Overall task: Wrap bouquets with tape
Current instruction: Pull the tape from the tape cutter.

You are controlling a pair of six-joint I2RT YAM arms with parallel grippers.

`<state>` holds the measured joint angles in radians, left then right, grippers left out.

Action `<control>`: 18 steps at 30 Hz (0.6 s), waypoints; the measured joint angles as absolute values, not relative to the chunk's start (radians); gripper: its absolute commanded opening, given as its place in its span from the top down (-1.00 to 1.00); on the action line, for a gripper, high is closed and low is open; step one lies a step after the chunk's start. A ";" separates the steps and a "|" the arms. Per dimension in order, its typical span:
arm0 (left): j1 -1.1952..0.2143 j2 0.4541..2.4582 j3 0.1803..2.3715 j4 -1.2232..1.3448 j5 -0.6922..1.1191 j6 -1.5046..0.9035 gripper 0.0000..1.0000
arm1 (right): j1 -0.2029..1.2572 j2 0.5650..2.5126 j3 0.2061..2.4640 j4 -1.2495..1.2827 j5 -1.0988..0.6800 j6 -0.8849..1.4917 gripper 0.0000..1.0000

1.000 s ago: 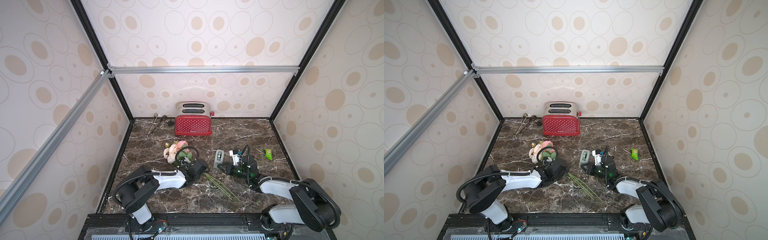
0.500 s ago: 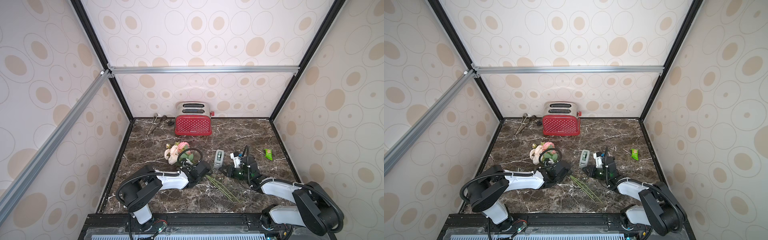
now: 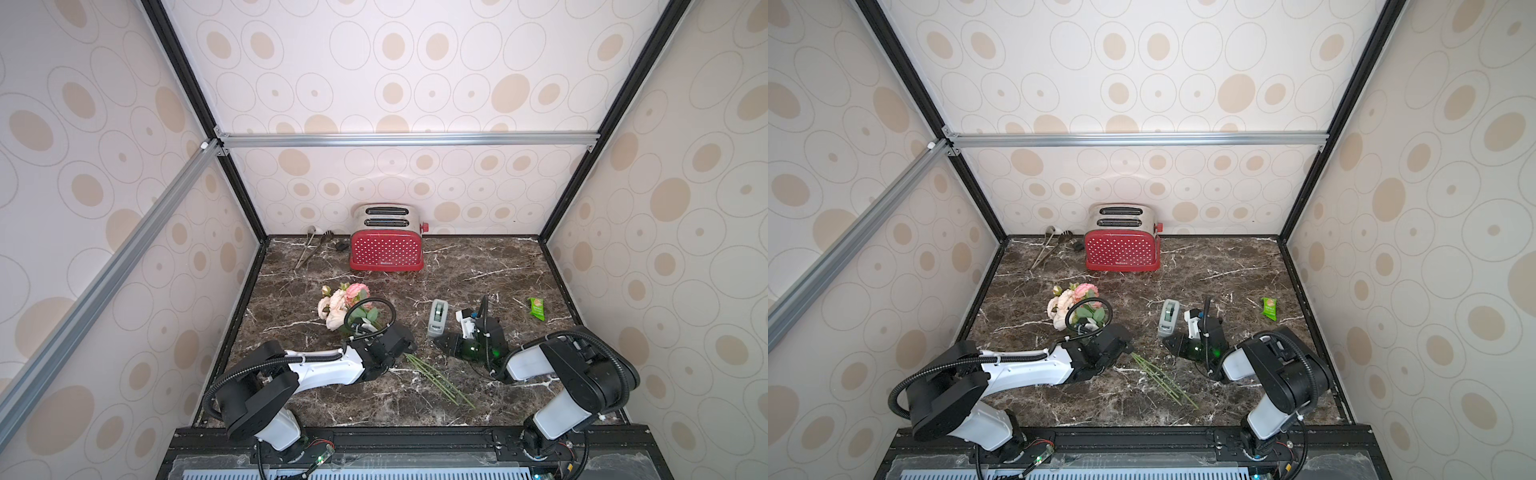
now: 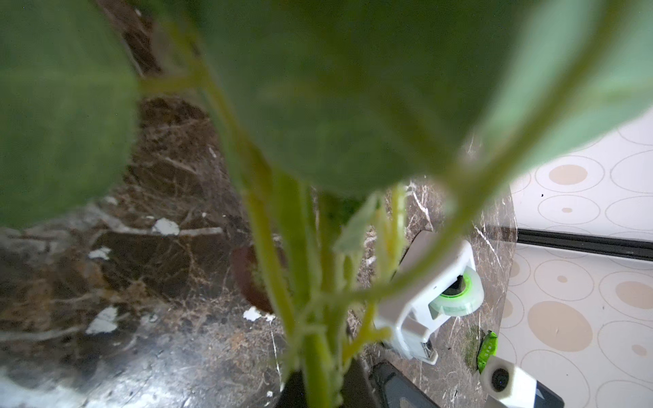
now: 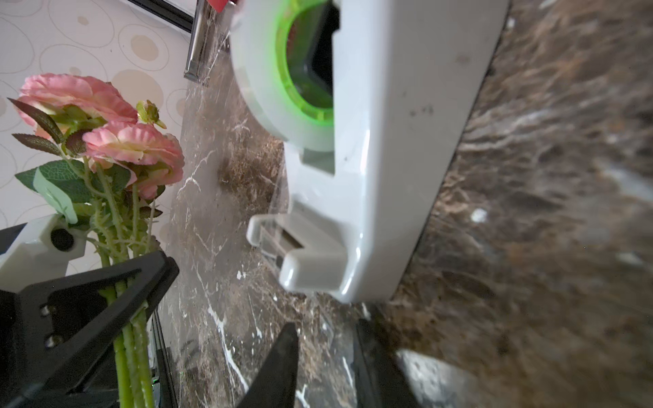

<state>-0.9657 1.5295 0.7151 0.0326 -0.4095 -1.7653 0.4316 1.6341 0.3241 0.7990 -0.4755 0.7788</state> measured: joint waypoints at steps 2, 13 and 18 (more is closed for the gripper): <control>-0.966 1.530 0.714 0.028 -0.410 -1.765 1.00 | 0.433 1.659 0.329 0.834 -0.476 0.782 0.38; -0.965 1.530 0.713 0.021 -0.410 -1.765 1.00 | 0.448 1.760 0.349 0.962 -0.499 0.816 0.63; -0.964 1.530 0.713 0.020 -0.410 -1.762 1.00 | 0.448 1.773 0.348 0.971 -0.491 0.829 0.99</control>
<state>-0.9638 1.5295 0.7128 0.0204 -0.4103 -1.7622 0.4484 1.7725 0.3485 0.9710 -0.4911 0.8291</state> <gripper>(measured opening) 0.079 0.057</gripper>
